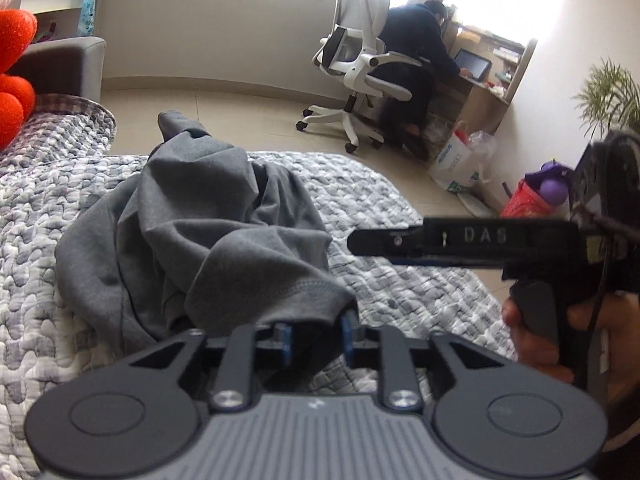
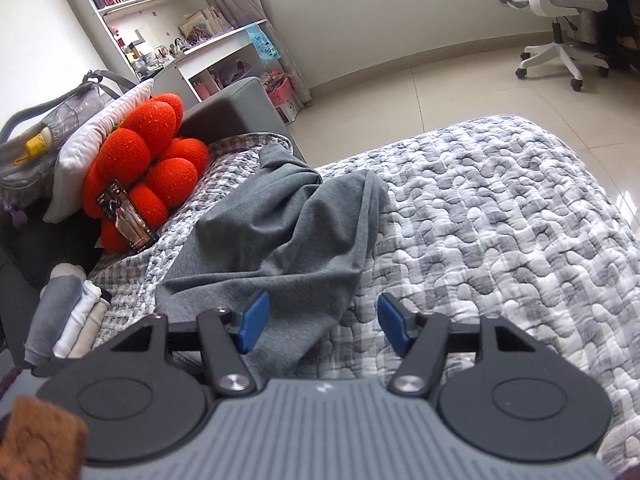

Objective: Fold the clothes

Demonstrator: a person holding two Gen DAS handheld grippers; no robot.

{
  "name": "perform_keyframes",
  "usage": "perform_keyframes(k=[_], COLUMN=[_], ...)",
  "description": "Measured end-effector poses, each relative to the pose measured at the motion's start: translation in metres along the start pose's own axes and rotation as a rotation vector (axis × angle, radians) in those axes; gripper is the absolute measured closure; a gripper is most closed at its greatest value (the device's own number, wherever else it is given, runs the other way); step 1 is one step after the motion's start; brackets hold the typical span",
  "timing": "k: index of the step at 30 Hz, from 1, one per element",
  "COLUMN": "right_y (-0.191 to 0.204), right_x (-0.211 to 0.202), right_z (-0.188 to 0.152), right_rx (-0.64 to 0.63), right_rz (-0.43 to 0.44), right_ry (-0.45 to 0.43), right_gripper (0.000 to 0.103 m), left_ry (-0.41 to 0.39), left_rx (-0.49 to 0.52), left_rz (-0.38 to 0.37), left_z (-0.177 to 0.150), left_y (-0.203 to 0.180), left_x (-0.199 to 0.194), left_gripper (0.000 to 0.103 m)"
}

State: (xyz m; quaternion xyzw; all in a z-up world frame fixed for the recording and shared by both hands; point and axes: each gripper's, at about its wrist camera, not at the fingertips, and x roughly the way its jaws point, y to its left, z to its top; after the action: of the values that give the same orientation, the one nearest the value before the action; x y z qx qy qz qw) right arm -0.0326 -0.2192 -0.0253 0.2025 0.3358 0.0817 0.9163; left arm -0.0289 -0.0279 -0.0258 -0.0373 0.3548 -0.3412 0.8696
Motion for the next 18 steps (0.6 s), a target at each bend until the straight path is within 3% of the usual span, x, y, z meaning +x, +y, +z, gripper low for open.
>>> perform_keyframes(k=[1,5,7,18], right_y=[0.000,0.000,0.001,0.018], right_x=[0.000,0.001,0.002,0.011], right_z=[-0.001,-0.001,-0.001,0.005], right_rx=[-0.005,-0.010,-0.010,0.002], right_rz=[-0.001,0.007,0.012,0.055], right_ry=[0.001,0.007,0.008,-0.006], right_gripper=[0.037,0.036,0.036,0.034], left_ry=[-0.014,-0.076,-0.110,-0.194], left_rx=[-0.008,-0.033,-0.046,-0.106], left_rz=[-0.009,-0.043,-0.045,-0.042], left_z=[0.001,0.006,0.008,0.017], left_y=[0.001,0.004,0.006,0.025], left_x=[-0.003,-0.017,-0.024,-0.047], left_gripper=[0.062,0.056,0.045,0.035])
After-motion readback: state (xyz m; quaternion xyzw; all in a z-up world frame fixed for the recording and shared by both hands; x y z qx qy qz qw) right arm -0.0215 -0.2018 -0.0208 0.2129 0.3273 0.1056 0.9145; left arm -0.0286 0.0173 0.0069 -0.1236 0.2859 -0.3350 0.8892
